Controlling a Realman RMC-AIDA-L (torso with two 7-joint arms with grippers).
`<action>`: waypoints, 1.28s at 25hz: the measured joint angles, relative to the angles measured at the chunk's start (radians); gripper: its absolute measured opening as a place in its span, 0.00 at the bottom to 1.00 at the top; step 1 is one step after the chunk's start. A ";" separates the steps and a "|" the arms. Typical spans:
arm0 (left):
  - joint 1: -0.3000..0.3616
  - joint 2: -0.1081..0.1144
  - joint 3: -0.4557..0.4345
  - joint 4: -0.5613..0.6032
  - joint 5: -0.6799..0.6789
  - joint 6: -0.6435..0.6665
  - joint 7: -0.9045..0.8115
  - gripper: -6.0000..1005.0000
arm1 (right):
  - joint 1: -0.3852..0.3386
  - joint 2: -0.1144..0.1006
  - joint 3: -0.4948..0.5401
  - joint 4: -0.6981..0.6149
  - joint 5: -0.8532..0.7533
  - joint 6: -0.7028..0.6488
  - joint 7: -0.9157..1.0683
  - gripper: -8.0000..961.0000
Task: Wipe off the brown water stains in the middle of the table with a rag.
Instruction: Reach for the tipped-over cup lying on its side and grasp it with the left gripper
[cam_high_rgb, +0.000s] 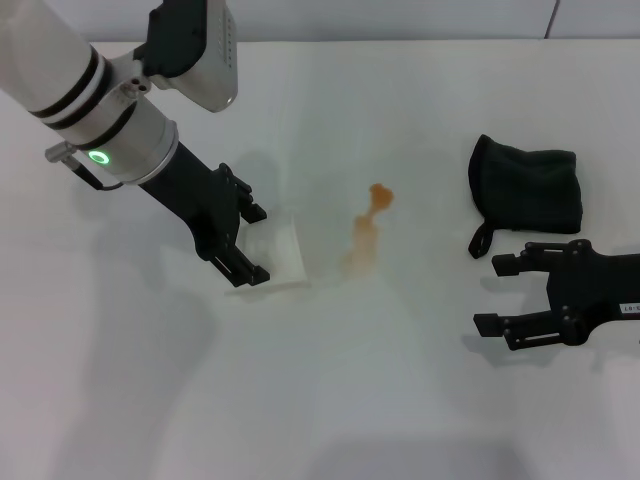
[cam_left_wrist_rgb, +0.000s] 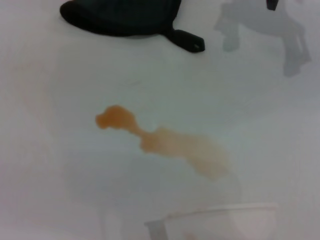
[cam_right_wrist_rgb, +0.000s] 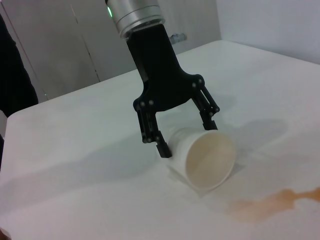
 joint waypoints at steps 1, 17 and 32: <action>0.000 0.000 0.000 0.000 0.000 -0.003 0.000 0.87 | 0.000 0.000 0.000 0.000 0.000 0.000 0.000 0.89; 0.007 -0.006 -0.002 0.022 -0.003 -0.021 0.000 0.87 | 0.000 0.000 -0.008 0.000 0.001 0.000 0.003 0.89; 0.004 -0.005 -0.002 0.023 -0.002 -0.034 0.000 0.87 | 0.003 0.000 -0.006 0.000 0.002 0.003 0.002 0.89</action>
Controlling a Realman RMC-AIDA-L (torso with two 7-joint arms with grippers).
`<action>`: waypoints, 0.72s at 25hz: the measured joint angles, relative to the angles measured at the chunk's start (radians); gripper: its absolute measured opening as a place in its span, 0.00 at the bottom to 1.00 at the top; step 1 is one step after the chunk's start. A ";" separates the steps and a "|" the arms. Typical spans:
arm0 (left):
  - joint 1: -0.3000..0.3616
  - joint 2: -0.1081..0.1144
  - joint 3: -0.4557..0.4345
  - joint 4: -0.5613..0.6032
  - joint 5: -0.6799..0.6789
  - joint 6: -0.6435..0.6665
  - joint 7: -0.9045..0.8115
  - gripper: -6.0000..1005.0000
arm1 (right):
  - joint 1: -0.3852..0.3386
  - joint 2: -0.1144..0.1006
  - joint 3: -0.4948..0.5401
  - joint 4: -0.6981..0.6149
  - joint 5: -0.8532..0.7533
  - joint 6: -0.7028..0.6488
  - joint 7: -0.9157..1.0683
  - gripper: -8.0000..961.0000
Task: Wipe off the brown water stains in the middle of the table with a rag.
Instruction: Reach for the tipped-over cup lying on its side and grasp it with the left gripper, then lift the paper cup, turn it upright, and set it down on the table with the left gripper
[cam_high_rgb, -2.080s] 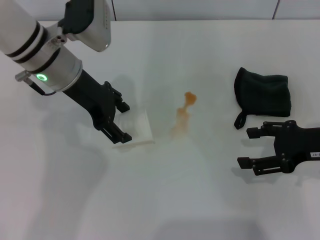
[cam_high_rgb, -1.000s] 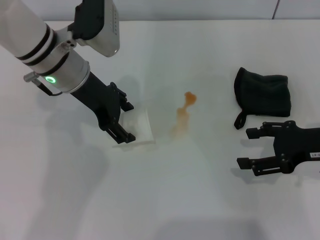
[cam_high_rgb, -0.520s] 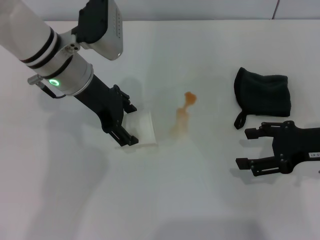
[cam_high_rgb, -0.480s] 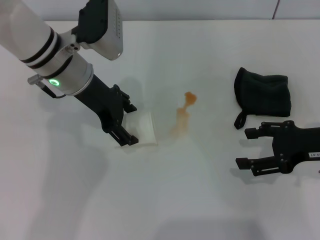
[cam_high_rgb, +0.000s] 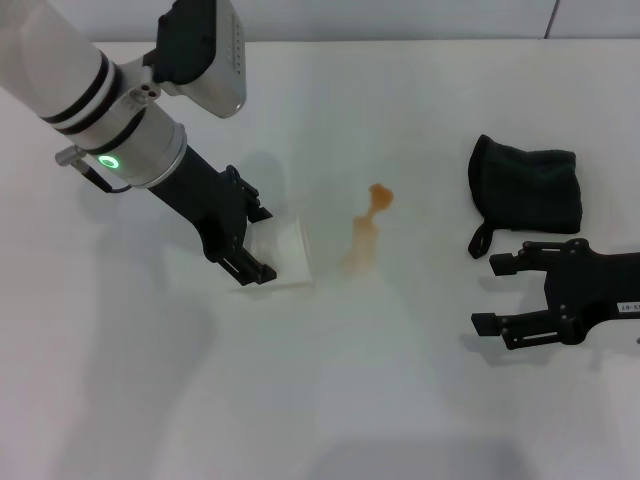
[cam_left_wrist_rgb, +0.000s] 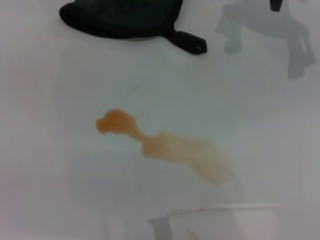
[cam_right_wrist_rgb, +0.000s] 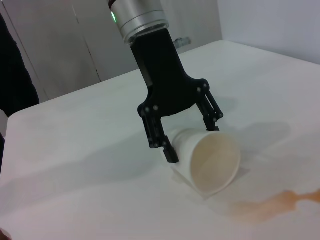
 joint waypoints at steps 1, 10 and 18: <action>0.000 0.000 0.000 0.000 0.000 -0.002 0.000 0.87 | 0.000 0.000 0.000 0.000 0.000 0.000 0.000 0.89; 0.000 -0.001 0.000 0.001 -0.003 -0.010 -0.002 0.78 | 0.002 0.000 -0.001 0.000 0.000 0.000 0.000 0.89; 0.001 -0.002 0.000 0.001 -0.008 -0.010 -0.004 0.78 | 0.001 0.000 -0.001 -0.001 0.000 0.002 0.000 0.89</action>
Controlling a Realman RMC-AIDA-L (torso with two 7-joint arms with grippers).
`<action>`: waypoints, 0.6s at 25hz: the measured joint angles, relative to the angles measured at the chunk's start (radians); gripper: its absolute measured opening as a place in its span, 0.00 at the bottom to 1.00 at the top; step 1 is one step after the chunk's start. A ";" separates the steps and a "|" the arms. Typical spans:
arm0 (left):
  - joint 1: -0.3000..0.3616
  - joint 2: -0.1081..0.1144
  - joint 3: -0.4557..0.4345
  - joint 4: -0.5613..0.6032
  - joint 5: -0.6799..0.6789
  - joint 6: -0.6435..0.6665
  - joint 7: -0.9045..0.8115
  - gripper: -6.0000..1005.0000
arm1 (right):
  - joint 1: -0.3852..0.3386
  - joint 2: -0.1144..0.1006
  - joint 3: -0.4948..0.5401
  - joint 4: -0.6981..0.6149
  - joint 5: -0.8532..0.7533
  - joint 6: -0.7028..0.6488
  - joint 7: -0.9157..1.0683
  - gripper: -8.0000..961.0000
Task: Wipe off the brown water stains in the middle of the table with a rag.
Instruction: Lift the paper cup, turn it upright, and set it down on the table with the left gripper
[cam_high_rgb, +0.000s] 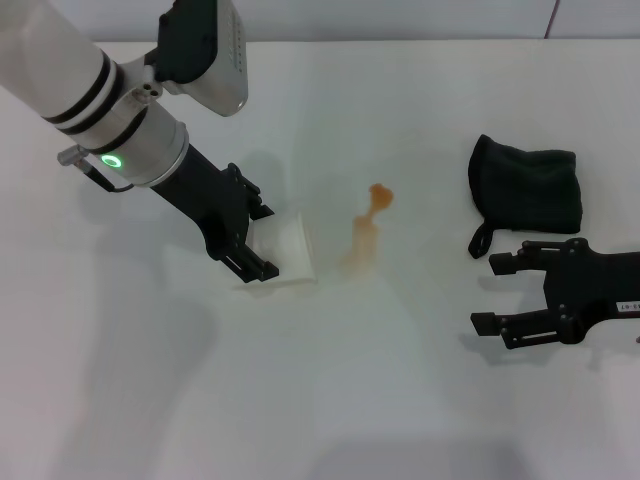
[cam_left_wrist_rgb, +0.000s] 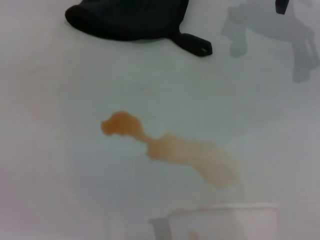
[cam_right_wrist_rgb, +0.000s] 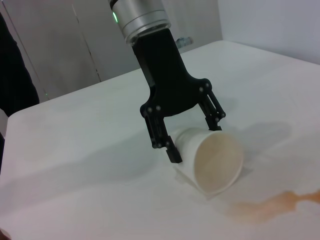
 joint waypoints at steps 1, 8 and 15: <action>0.001 0.000 0.000 0.000 -0.002 0.000 0.000 0.77 | 0.000 0.000 0.000 0.000 0.000 0.000 0.000 0.89; 0.002 0.000 0.000 -0.002 -0.007 0.000 0.000 0.77 | 0.000 0.000 0.001 0.000 0.000 0.001 0.000 0.89; 0.002 0.000 0.000 -0.001 -0.009 -0.012 0.000 0.77 | 0.000 0.000 0.002 0.001 0.000 0.002 -0.002 0.89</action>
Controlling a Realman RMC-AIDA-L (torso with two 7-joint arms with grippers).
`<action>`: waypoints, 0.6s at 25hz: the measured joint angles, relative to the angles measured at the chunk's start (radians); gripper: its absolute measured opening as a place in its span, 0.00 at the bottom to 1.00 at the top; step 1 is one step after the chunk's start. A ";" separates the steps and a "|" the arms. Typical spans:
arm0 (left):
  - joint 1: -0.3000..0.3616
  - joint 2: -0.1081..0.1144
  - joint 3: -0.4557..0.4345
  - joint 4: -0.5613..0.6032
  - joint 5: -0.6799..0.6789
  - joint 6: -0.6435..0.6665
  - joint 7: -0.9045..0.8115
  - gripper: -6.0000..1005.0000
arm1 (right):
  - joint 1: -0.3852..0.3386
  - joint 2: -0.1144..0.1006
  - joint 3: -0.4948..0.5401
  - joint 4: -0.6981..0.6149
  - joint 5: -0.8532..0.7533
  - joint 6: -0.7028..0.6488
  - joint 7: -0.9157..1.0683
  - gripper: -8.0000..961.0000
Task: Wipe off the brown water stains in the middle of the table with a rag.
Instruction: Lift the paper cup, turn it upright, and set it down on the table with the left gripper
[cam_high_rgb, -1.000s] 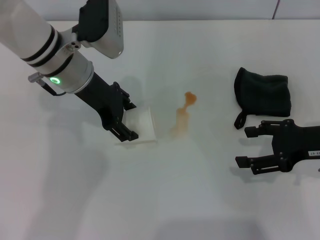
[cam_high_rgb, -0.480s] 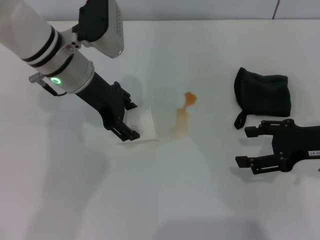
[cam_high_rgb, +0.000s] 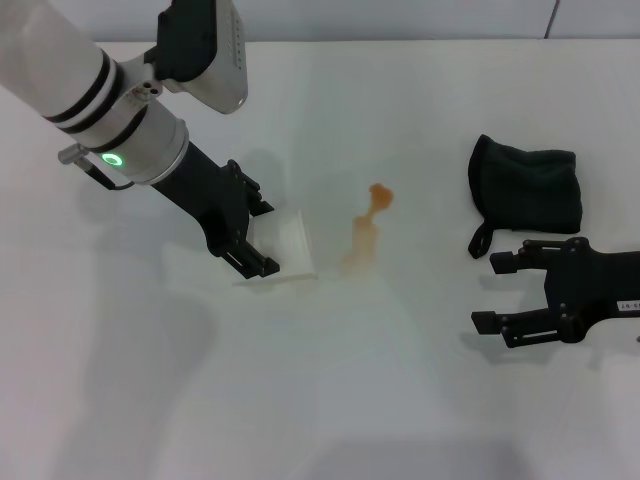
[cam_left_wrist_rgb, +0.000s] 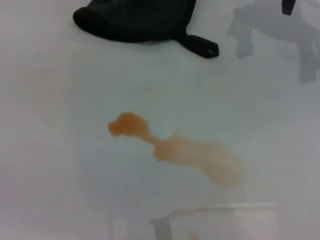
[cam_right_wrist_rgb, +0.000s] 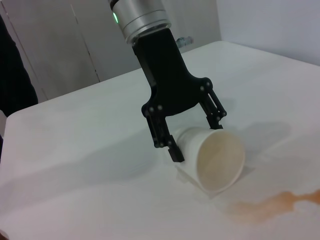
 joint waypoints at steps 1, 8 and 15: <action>0.000 0.000 0.000 0.000 -0.001 0.000 0.000 0.77 | 0.000 0.000 0.001 0.000 0.000 0.000 0.000 0.89; 0.002 0.000 0.000 -0.008 -0.021 -0.008 0.003 0.77 | 0.000 0.000 0.004 -0.001 0.000 0.000 -0.001 0.89; 0.012 0.000 0.000 -0.013 -0.067 -0.013 0.012 0.77 | 0.000 0.000 0.005 -0.005 0.000 0.000 -0.001 0.89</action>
